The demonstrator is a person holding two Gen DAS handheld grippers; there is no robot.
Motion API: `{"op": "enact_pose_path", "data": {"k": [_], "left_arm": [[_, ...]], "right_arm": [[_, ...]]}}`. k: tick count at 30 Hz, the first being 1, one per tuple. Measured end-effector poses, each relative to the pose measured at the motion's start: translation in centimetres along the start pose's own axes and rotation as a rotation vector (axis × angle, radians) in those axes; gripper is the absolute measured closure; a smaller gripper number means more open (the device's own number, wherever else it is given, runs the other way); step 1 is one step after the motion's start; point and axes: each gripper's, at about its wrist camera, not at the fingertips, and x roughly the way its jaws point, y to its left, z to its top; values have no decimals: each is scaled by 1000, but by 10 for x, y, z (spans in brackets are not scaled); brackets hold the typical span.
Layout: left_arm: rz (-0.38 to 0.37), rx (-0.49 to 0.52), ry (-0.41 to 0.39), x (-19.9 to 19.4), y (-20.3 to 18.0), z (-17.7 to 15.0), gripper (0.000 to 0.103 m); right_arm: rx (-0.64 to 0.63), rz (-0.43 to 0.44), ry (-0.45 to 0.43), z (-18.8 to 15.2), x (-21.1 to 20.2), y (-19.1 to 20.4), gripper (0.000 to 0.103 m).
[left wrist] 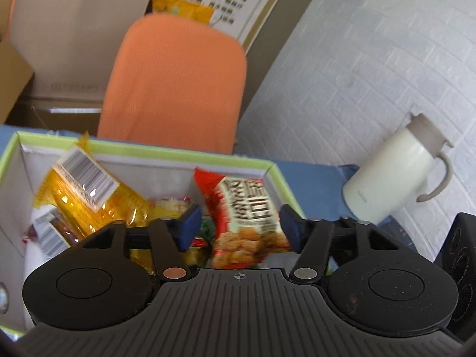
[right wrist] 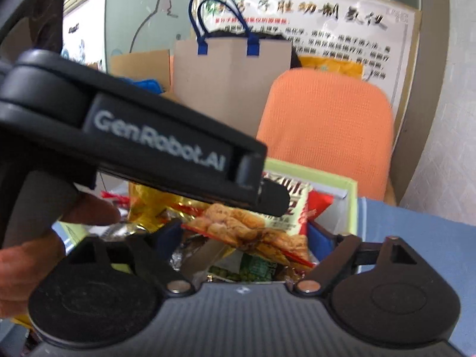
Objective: Organize snacks
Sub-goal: 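Carry the red bag over the green box and open the left gripper, then grasp the round biscuit with the green band using the left gripper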
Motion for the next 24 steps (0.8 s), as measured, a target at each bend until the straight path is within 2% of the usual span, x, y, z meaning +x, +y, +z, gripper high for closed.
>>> {"op": "enact_pose_path", "data": {"k": [6,11,17,20,24], "left_arm": [[7,28,-152,-87,-18,-14,37],[84,40,-240,-163,-21,-70,24],[139,-15,-208,-210,-6,-154,24],[142,-61,-168,-222,1,-187,24],[145,-85,-137,-232,5,-214,25]], "right_arm": [[18,-31,-106,5,-80,11,10],[61,-47,-177,-28,-142,38,10],[42,-127,-181,-99,-196,98,10],[73,-111,-156,-129,-214,119,10],[137,-87,-130,-160,-229,137,10]]}}
